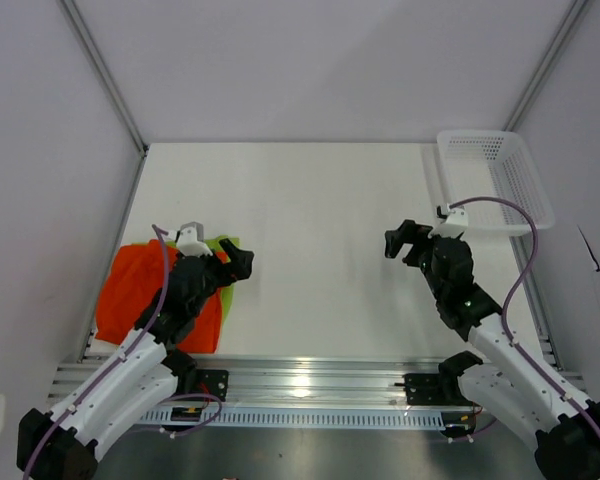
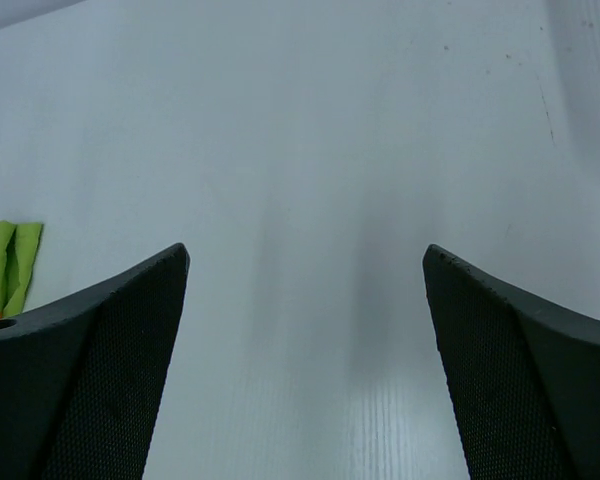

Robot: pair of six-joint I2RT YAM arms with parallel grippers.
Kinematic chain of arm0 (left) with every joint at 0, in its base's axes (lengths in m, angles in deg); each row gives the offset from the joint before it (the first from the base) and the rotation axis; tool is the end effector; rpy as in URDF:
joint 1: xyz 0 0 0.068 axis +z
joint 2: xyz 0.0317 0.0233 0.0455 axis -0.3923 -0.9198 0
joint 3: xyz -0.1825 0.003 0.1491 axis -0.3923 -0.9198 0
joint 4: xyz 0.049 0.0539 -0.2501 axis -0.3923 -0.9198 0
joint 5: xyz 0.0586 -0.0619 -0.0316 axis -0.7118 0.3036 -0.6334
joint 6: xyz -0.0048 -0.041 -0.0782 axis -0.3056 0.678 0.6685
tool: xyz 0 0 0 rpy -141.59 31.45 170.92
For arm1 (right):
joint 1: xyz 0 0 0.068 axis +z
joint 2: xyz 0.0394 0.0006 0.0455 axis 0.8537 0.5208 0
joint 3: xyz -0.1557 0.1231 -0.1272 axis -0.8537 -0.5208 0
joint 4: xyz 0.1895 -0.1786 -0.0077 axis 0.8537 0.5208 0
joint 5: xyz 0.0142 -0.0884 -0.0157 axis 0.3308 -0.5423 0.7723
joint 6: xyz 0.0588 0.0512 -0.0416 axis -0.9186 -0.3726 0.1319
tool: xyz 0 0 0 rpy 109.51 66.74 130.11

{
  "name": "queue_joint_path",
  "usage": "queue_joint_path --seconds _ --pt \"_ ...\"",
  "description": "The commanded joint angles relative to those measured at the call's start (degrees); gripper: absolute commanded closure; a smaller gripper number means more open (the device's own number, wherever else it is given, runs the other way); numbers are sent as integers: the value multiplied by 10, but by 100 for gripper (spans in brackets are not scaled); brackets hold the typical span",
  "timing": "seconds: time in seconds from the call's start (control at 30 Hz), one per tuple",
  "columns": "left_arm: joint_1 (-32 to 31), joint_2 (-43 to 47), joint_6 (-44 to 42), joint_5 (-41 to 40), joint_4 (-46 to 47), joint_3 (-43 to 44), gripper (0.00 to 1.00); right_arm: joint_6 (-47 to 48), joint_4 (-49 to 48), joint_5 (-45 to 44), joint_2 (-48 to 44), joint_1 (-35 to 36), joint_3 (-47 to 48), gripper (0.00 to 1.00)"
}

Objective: Fold and stack the shorts
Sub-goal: Neatly place the folded shorts to the corner

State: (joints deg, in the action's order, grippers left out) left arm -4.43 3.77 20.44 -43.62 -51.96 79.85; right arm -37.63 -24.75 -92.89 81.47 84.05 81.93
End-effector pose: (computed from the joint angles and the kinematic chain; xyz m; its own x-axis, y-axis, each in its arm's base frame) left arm 0.2167 -0.0926 0.1981 -0.3831 -0.4183 -0.8236 0.0484 0.8813 -0.4701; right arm 0.2463 0.0948 0.2363 -0.2753 0.2503 -0.9282 -0.0989 0.9530 0.2863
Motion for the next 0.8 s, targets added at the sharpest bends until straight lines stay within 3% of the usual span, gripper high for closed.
queue_joint_path --seconds 0.0,0.3,0.47,0.77 --pt "-5 35 -31 -25 40 -35 1 11 -92 -10 -36 1 -55 1" --pt "-4 161 -84 -14 -50 -57 1 -15 -101 -47 -33 -1 -111 0" --pt "-5 231 -101 5 -31 -94 1 -16 -114 -45 -37 -2 -125 1" --pt "-5 202 -98 -1 -22 -89 1 -17 -114 -45 -34 -2 -124 1"
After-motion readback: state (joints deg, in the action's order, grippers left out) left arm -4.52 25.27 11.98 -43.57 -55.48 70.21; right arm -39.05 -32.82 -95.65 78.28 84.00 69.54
